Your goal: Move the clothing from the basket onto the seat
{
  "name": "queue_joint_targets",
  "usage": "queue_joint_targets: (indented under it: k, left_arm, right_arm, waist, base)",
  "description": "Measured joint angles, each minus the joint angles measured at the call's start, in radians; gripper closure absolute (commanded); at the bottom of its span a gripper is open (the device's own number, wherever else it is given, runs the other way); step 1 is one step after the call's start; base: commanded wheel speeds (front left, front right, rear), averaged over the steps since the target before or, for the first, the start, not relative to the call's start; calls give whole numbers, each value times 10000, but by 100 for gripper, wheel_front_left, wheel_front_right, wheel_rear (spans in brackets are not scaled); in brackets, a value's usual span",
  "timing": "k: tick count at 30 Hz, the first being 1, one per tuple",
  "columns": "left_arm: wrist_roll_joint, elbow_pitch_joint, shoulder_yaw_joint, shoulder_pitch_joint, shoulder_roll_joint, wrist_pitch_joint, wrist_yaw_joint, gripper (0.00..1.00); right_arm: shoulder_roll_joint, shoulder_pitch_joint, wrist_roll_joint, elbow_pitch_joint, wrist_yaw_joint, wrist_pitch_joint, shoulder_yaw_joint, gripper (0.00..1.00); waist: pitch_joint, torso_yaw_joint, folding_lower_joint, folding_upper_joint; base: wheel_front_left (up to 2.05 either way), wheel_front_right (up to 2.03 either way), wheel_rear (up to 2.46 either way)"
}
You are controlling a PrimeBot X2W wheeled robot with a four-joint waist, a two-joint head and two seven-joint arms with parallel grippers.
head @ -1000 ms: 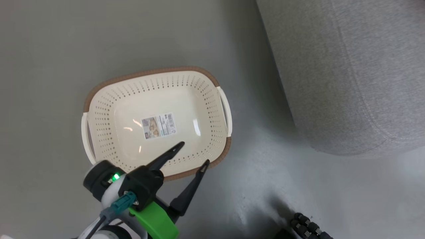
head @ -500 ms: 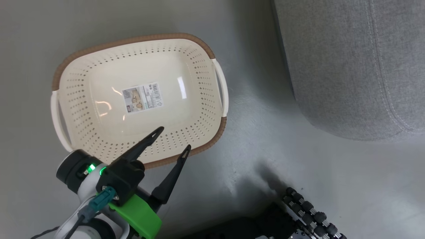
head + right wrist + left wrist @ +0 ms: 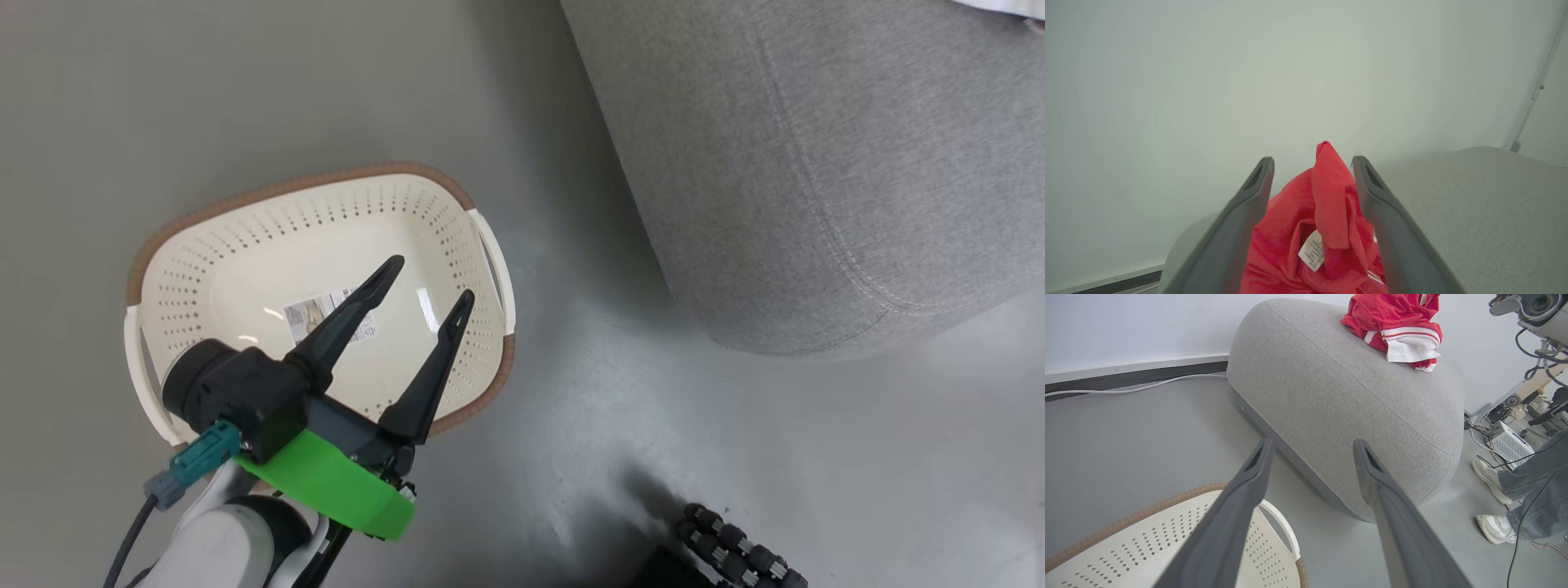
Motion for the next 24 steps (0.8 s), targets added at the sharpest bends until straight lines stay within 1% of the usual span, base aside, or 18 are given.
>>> queue_joint_targets:
  k: [2,7,9,10,12,14,16,21,24]
  left_arm:
    - [-247,186,44,-1,-188,-247,0,0]
    - [-286,792,215,-1,-460,-934,0,0]
    - [-320,1037,316,-1,-612,-1223,2,0]
    - [-320,1310,341,0,-738,-1465,2,0]
    - [-376,1574,405,2,-853,-1710,8,0]
    - [-387,1885,522,20,-890,-1921,25,0]
    - [-395,2199,654,60,-913,-2113,105,0]
    - [-483,2997,1041,354,-997,-2510,314,0]
    - [-504,3478,1114,512,-995,-2535,326,0]
  right_arm:
    - [38,250,-27,-234,71,2,31,0]
    - [199,662,-334,-1358,134,0,4,0]
    - [222,965,-591,-1684,140,0,54,0]
    - [263,1363,-715,-1944,186,0,148,0]
    - [554,1716,-686,-2220,222,-2,157,0]
    - [878,2035,-700,-2339,226,0,301,0]
    - [1126,2388,-715,-2406,305,-2,491,0]
    - [1509,3699,-1055,-2326,316,0,1032,0]
    - [1674,4457,-1189,-2220,316,0,1135,0]
  waist:
    - [-269,-13,-1,0]
    - [-950,70,-1,0]
    - [-1212,164,-1,0]
    - [-1465,306,-1,0]
    - [-1699,496,-1,0]
    - [-1920,720,-1,0]
    - [-2149,950,-1,0]
    - [-2757,1558,-1,0]
    - [-3137,1938,-1,0]
  base:
    - [0,0,0]
    - [0,0,0]
    - [0,0,0]
    - [0,0,0]
    - [0,0,0]
    - [0,0,0]
    - [0,0,0]
    - [0,0,0]
    - [0,0,0]
